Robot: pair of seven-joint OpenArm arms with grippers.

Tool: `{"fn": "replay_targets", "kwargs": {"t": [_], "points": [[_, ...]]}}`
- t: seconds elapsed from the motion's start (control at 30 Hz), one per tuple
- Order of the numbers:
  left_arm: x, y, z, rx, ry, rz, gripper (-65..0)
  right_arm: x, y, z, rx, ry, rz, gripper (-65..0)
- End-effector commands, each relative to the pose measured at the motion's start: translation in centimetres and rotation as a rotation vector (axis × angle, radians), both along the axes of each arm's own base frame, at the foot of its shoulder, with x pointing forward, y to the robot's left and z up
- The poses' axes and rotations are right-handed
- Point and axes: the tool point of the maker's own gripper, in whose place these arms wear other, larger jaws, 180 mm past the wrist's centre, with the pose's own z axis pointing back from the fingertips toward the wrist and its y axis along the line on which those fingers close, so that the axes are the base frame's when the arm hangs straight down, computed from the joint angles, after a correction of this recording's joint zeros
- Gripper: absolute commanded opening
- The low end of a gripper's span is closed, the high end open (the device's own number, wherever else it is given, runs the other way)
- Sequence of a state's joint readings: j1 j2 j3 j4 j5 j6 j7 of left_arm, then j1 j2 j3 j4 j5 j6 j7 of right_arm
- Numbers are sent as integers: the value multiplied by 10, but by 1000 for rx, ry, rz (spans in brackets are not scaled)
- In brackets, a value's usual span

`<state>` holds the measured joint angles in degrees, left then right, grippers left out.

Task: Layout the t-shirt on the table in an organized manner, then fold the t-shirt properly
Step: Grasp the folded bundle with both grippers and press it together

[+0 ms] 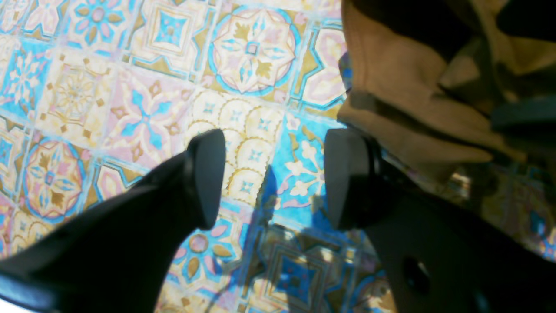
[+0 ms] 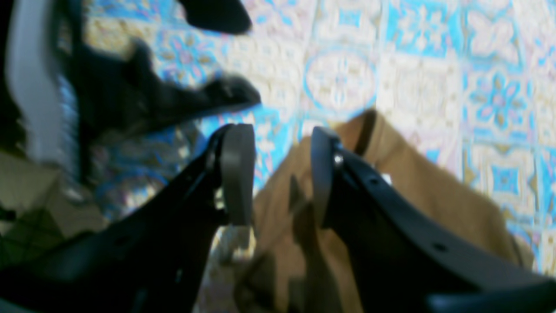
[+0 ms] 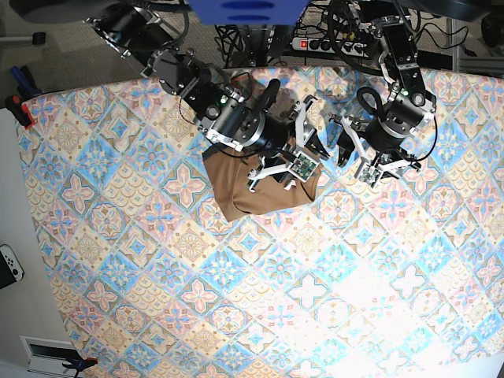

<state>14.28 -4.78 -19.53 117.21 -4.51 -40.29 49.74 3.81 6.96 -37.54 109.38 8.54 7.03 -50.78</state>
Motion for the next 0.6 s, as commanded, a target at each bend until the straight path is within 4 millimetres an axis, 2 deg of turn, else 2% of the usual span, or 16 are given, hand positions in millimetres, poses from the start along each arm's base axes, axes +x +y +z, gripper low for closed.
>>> {"fn": "replay_targets", "kwargs": {"t": [0.0,0.07,0.17,0.27,0.33,0.4,0.5,0.53,0.57], "points": [[8,-6,15,-13,-56,-16,-301,18,-4,26,69,-72,-39,-443],[10,-21,18,-24,-70,-59,-301,33,-22,30,96,-81,-116,-488],[21,-45,36,-40,-126,-124,-301,42,-50,21,120,-56,-221,-632],[34,-74,51,-89,-172,-162,-313,55,-87,17,153,-62,-352,-650],[41,-97,62,-131,-206,-197,-367,62,-115,12,154,-62,-440,-650],[47,-120,75,-161,-239,-245,-460,65,-137,7,146,-58,-503,-650],[52,-148,68,-152,-216,-307,-616,69,-150,6,140,-59,-539,-650],[53,-155,62,-140,-196,-317,-650,68,-150,5,141,-57,-540,-650],[55,-159,52,-126,-168,-315,-650,68,-150,6,142,-56,-540,-650]]}}
